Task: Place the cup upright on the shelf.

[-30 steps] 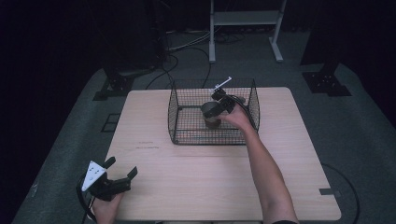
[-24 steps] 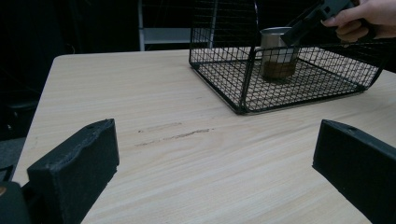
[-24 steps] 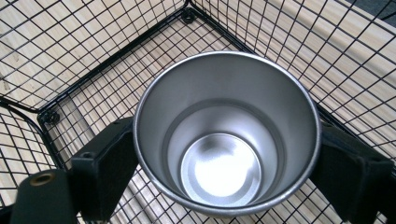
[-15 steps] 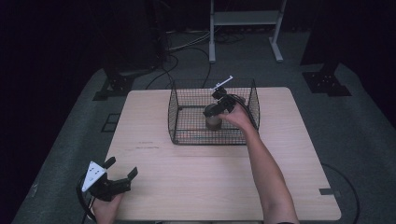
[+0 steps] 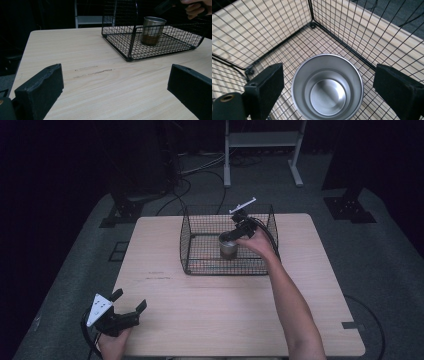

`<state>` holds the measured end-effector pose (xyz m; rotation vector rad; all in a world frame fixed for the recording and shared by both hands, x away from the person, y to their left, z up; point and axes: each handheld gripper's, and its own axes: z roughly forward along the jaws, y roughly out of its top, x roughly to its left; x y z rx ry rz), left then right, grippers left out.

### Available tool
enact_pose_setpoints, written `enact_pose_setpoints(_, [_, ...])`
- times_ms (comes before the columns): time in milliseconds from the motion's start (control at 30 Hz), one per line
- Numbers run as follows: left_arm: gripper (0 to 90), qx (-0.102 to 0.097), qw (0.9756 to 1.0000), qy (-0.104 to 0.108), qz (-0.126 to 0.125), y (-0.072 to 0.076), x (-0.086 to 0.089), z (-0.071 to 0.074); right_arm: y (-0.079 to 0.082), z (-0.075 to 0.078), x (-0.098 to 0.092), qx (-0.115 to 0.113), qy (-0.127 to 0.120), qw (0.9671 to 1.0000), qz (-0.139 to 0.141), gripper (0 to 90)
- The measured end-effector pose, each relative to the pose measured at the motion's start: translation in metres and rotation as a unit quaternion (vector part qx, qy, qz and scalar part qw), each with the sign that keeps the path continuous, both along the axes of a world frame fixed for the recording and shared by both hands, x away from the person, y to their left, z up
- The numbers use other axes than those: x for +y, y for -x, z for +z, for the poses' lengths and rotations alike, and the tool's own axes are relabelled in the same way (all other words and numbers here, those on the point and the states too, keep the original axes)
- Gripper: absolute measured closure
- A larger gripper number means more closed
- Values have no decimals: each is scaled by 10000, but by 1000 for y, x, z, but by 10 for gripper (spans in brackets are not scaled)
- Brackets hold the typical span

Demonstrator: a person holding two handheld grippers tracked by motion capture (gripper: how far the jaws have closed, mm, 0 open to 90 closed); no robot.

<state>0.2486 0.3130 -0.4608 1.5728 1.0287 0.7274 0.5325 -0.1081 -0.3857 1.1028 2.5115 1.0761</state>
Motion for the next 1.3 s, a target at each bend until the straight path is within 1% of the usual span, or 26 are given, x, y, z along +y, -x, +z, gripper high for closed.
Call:
enact_pose_setpoints(100, [0, 19, 10000, -2, -16, -1, -1, -1, 5, 8, -5, -39, -121, 9999, 66, 91])
enact_pose_setpoints(233, [0, 1, 10000, -6, -7, 0, -1, -1, 15, 17, -12, -149, -374, 9991, 133, 91])
enact_pose_setpoints(333, [0, 8, 10000, -5, -5, 1, -1, 0, 23, 23, -18, -185, -574, 9980, 213, 91])
enact_pose_setpoints(400, [0, 3, 10000, 6, -5, 1, -1, 0, 29, 25, -21, -118, -687, 9971, 321, 90])
enact_pose_setpoints(467, [0, 0, 10000, -10, -11, 1, -2, 0, 35, 27, -23, -148, -764, 9963, 354, 90])
enact_pose_setpoints(533, [0, 3, 10000, -24, -22, 0, -2, 0, 41, 29, -26, -142, -858, 9952, 446, 90])
enact_pose_setpoints(600, [0, 11, 10000, -50, -31, 0, -3, -1, 48, 30, -28, -180, -853, 9948, 530, 90])
enact_pose_setpoints(733, [0, 10, 10000, -49, -35, -1, -3, -1, 57, 31, -34, -192, -935, 9935, 613, 90])
enact_pose_setpoints(900, [0, 8, 10000, -76, -45, 0, -4, 0, 68, 33, -43, -211, -991, 9928, 640, 91])
enact_pose_setpoints(1100, [0, 14, 9999, -87, -58, -1, -5, 0, 82, 37, -54, -341, -1084, 9909, 726, 91])
enact_pose_setpoints(1167, [0, 9, 9999, -89, -61, -1, -6, 0, 87, 37, -56, -348, -1069, 9908, 759, 91])
enact_pose_setpoints(1233, [0, 14, 9999, -97, -63, -1, -6, 0, 91, 38, -58, -279, -1042, 9908, 821, 91])
enact_pose_setpoints(1300, [0, 14, 9999, -105, -65, -1, -6, 0, 95, 38, -60, -354, -1040, 9905, 832, 91])
